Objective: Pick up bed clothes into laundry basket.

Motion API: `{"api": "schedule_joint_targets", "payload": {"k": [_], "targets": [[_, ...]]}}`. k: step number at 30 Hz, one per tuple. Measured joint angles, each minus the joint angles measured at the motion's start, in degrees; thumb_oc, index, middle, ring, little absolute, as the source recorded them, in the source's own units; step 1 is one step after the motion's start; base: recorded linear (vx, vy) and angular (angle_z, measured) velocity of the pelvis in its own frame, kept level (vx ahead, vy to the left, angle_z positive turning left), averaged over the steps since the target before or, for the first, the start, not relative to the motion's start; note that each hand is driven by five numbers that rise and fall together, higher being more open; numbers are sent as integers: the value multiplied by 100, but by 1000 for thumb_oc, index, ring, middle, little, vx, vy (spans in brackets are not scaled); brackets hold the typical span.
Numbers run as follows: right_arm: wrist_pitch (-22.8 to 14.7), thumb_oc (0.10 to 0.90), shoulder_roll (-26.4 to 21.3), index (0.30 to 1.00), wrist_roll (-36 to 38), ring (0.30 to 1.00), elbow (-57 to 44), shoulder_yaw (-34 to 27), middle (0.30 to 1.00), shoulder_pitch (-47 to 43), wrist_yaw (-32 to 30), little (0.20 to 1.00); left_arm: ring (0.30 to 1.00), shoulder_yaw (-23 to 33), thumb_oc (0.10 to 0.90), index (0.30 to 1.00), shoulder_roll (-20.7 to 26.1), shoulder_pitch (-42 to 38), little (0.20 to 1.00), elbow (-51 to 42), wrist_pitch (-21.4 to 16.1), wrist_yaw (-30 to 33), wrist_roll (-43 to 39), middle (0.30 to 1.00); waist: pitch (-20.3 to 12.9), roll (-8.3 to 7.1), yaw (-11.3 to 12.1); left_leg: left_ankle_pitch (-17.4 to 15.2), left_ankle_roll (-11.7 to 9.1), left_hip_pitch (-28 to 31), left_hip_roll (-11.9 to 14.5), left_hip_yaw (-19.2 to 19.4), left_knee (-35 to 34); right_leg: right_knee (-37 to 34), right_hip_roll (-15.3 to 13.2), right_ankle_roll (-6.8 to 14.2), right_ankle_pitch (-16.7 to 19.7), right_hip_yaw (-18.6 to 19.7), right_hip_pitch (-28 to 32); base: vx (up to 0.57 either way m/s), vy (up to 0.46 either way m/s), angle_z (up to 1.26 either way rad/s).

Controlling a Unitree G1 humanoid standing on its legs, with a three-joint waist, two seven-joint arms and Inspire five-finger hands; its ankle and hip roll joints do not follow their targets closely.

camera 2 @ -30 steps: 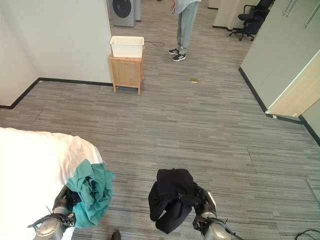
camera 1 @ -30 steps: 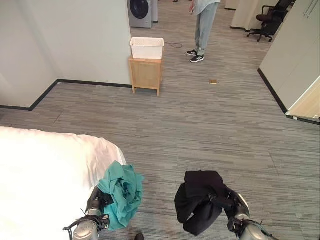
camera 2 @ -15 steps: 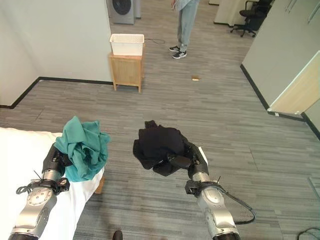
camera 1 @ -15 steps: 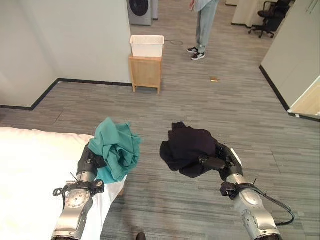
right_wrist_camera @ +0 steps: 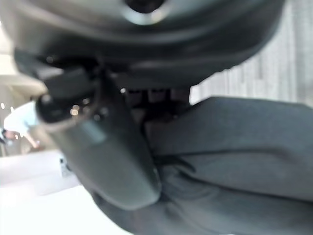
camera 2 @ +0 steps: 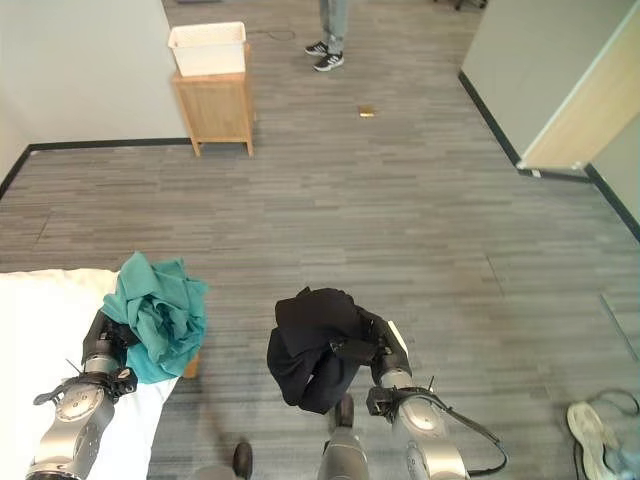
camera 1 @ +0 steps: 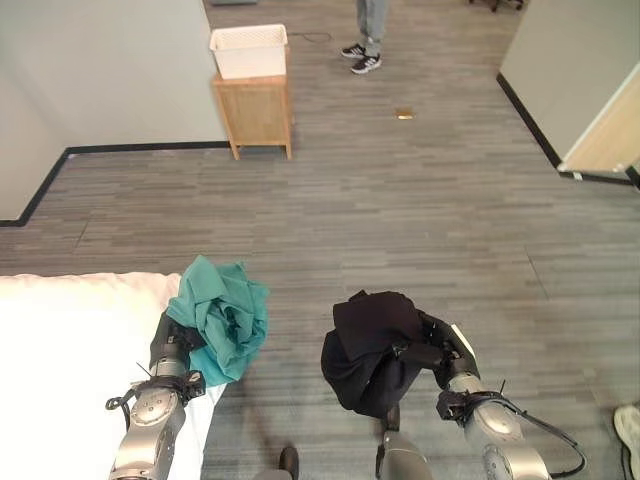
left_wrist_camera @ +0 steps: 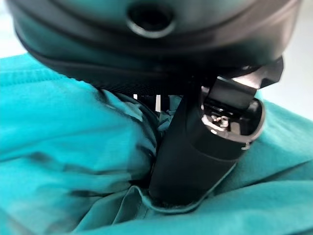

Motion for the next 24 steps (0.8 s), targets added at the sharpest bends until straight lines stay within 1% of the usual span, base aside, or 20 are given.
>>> {"api": "schedule_joint_targets", "payload": {"k": [1,2,3,4,5,6,8,9,10,11,12,13,14,16,18,19,21,22,23,24], "targets": [[1,400,42,300,11,300,151,-19,300,-86,-3,300,300,25,400,300,4,-6,300,11,11,22,-28,300,32,-16,11,-123,-125,-220,61,-42,629,131,96,-76,-236,-42,69,233,-341,39],[-47,400,29,300,101,300,366,-64,300,-142,-51,300,300,-10,400,300,-64,31,300,36,0,19,-109,300,0,-53,134,-338,-50,-853,329,-221,2111,324,408,-401,-520,-170,88,481,-606,15],[-40,400,26,300,192,300,390,-152,300,-144,-86,300,300,-34,400,300,-89,26,300,33,29,2,-163,300,-8,-92,316,-171,144,-1495,380,-406,3371,409,575,-680,-534,-268,147,466,-511,-7],[-33,400,-44,300,218,300,338,-261,300,-112,-116,300,300,-76,400,300,-187,20,300,56,53,-21,-162,300,22,-71,468,285,401,-2229,341,-618,4650,401,761,-973,-635,-275,247,580,-404,-27],[-34,400,-152,300,242,300,314,-366,300,-109,-157,300,300,-173,400,300,-264,9,300,87,61,-23,-167,300,85,-81,606,552,411,-2651,88,-805,5410,367,831,-1025,-615,-284,403,340,-136,-10],[-32,400,-184,300,258,300,301,-448,300,-83,-248,300,300,-277,400,300,-262,-33,300,148,144,-44,-166,300,132,-170,580,546,353,-2837,-190,-823,5460,218,815,-1033,-573,-394,591,587,-106,7],[-32,400,-236,300,475,300,284,-495,300,-140,-367,300,300,-356,400,300,-290,-10,300,205,172,-70,-163,300,186,-269,596,513,299,-3176,-447,-464,4984,-33,874,-1008,-869,-493,965,767,-47,15],[-32,400,-206,300,608,300,284,-547,300,-141,-368,300,300,-369,400,300,-305,-17,300,235,190,-57,-163,300,179,-291,604,478,215,-3153,-403,-222,4397,-166,896,-1071,-787,-580,1126,724,48,-4],[-37,400,-210,300,693,300,271,-556,300,-148,-368,300,300,-371,400,300,-302,-13,300,232,212,-36,-160,300,167,-270,669,494,189,-3079,-414,11,3455,-369,989,-941,-899,-572,1298,741,82,-1],[-37,400,-287,300,728,300,272,-564,300,-198,-370,300,300,-381,400,300,-292,-38,300,219,231,-50,-155,300,149,-180,711,527,186,-2835,-366,228,1877,-614,1104,-964,-759,-546,1502,721,76,-23],[-40,400,-326,300,738,300,272,-550,300,-283,-367,300,300,-366,400,300,-284,-41,300,215,231,-41,-150,300,134,-66,826,613,107,-2748,-381,245,1179,-693,1216,-981,-781,-503,1595,708,73,-22],[-41,400,-343,300,747,300,280,-500,300,-333,-376,300,300,-360,400,300,-260,-42,300,220,238,-42,-140,300,124,16,839,621,73,-2750,-420,246,921,-869,1302,-826,-882,-396,1728,658,67,-40],[-26,400,-397,300,761,300,336,-386,300,-447,-377,300,300,-278,400,300,-269,-35,300,239,244,-37,-128,300,73,125,927,624,139,-2609,-460,101,281,-998,1417,-951,-855,-326,1900,618,105,-43],[17,400,-410,300,760,300,317,-69,300,-578,-280,300,300,-96,400,300,-251,-24,300,243,251,-29,-103,300,72,142,1122,803,187,-2511,-602,117,215,-1160,1467,-924,-1034,-138,2315,524,134,-59],[49,400,-402,300,758,300,162,150,300,-521,-88,300,300,17,400,300,-240,46,300,225,257,-14,-100,300,-20,171,1215,1015,582,-2334,-723,312,406,-1187,1468,-858,-1340,-20,2759,574,233,-33],[73,400,-356,300,718,300,148,273,300,-546,-53,300,300,42,400,300,-234,-9,300,256,267,-3,-78,300,-28,130,1202,1268,843,-2199,-835,278,529,-577,1392,-680,-1605,-48,2647,742,347,-20],[160,400,-190,300,640,300,104,526,300,-558,77,300,300,42,400,300,-225,20,300,205,280,-28,21,300,-89,68,1255,1318,990,-1824,-754,387,416,2084,1141,-366,-1840,-101,1634,615,422,-21],[177,400,-96,300,635,300,90,605,300,-502,116,300,300,95,400,300,-235,29,300,211,286,-61,44,300,-72,-33,1214,1168,1147,-1689,-941,441,534,2974,924,-214,-1606,-117,1286,530,353,-10],[178,400,-84,300,631,300,-40,756,300,-605,145,300,300,337,400,300,-423,61,300,192,281,-137,55,300,-63,-159,1122,912,1405,-1722,-1097,424,870,4628,572,-120,-797,-96,543,377,117,6],[208,400,-81,300,600,300,-112,781,300,-547,293,300,300,235,400,300,-408,34,300,216,354,-116,67,300,-7,-61,1066,643,1385,-1401,-1184,361,936,5163,264,-160,-789,-203,106,664,145,15]]}}
